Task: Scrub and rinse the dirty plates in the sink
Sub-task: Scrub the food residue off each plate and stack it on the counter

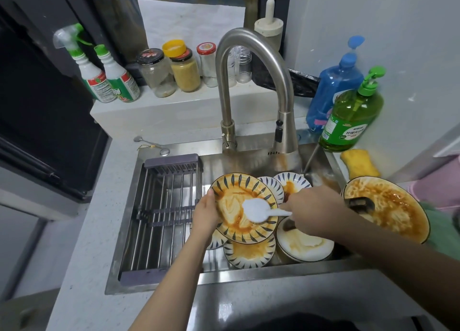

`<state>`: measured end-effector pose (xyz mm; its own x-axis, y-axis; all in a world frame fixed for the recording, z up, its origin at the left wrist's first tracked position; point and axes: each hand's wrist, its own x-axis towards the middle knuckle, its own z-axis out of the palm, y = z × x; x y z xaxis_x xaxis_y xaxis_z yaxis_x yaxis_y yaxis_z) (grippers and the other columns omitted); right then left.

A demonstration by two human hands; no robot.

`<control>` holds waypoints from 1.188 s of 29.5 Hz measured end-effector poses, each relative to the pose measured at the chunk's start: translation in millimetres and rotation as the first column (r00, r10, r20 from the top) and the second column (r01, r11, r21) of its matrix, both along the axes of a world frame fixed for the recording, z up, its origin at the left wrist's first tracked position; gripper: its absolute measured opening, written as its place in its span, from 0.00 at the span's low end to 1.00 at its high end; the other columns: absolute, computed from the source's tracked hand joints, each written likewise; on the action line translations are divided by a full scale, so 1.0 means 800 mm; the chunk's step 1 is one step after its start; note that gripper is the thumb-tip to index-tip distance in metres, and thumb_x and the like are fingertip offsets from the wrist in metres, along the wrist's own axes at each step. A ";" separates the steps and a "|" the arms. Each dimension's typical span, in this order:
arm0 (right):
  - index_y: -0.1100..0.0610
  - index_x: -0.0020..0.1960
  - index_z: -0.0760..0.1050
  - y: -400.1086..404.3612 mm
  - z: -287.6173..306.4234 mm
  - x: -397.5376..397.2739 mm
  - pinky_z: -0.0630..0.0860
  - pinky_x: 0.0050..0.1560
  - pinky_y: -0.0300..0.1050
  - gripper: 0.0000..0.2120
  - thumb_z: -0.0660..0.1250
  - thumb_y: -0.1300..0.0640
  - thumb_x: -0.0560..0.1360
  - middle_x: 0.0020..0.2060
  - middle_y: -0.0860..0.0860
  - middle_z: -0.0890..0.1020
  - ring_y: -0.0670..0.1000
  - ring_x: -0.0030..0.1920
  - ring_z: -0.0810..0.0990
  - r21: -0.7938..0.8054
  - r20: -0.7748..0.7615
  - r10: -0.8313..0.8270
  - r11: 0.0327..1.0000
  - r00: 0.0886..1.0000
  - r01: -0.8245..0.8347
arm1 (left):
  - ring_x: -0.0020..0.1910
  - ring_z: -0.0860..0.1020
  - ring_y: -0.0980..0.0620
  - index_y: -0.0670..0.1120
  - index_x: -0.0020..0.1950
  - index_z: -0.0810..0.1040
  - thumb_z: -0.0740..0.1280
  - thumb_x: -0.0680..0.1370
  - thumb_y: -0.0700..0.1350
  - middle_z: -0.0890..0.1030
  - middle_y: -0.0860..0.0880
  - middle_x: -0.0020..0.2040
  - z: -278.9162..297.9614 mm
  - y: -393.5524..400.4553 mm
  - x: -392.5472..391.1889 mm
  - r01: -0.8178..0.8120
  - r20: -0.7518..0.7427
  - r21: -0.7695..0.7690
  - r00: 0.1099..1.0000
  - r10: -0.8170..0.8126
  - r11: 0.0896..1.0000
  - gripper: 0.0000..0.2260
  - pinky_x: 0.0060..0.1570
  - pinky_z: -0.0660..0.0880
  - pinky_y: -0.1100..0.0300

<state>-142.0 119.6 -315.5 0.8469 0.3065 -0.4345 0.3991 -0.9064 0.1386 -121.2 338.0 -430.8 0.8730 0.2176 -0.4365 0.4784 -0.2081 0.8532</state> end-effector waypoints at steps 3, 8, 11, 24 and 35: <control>0.43 0.64 0.72 0.006 -0.001 0.007 0.61 0.27 0.40 0.19 0.56 0.59 0.78 0.32 0.46 0.69 0.49 0.36 0.72 0.079 0.015 -0.019 0.997 1.000 0.018 | 0.52 0.79 0.48 0.53 0.46 0.77 0.50 0.83 0.58 0.81 0.51 0.47 0.004 -0.003 -0.001 0.004 -0.004 -0.013 1.000 -0.004 1.000 0.19 0.57 0.76 0.50; 0.44 0.65 0.70 -0.010 -0.003 0.018 0.62 0.30 0.39 0.20 0.56 0.60 0.77 0.34 0.45 0.68 0.49 0.38 0.72 0.045 0.073 -0.106 0.994 0.992 0.103 | 0.45 0.79 0.53 0.49 0.50 0.77 0.49 0.83 0.56 0.80 0.51 0.44 0.013 -0.005 -0.001 -0.048 -0.007 -0.105 0.999 0.047 0.993 0.20 0.43 0.77 0.58; 0.45 0.64 0.73 -0.006 0.001 0.004 0.63 0.30 0.39 0.18 0.57 0.58 0.77 0.34 0.45 0.70 0.47 0.36 0.72 0.058 -0.018 -0.081 0.995 0.997 0.081 | 0.51 0.80 0.49 0.51 0.49 0.78 0.49 0.83 0.59 0.82 0.49 0.47 0.007 -0.002 0.001 -0.086 -0.007 -0.144 0.996 0.086 0.986 0.20 0.57 0.77 0.48; 0.42 0.69 0.68 0.013 -0.004 -0.014 0.70 0.35 0.41 0.18 0.55 0.55 0.81 0.39 0.46 0.75 0.47 0.37 0.74 0.245 -0.198 -0.013 0.967 0.980 0.062 | 0.52 0.79 0.45 0.46 0.61 0.75 0.50 0.81 0.62 0.81 0.44 0.54 0.012 -0.023 0.004 -0.190 -0.176 -0.319 0.975 0.139 0.929 0.24 0.51 0.78 0.48; 0.40 0.70 0.66 0.013 -0.003 0.004 0.66 0.31 0.39 0.19 0.55 0.54 0.82 0.42 0.47 0.78 0.47 0.37 0.74 0.222 -0.121 0.000 0.975 0.993 0.027 | 0.48 0.77 0.51 0.49 0.56 0.75 0.47 0.83 0.59 0.80 0.45 0.50 0.023 -0.029 0.001 -0.097 -0.143 -0.274 0.988 0.059 0.957 0.22 0.40 0.74 0.60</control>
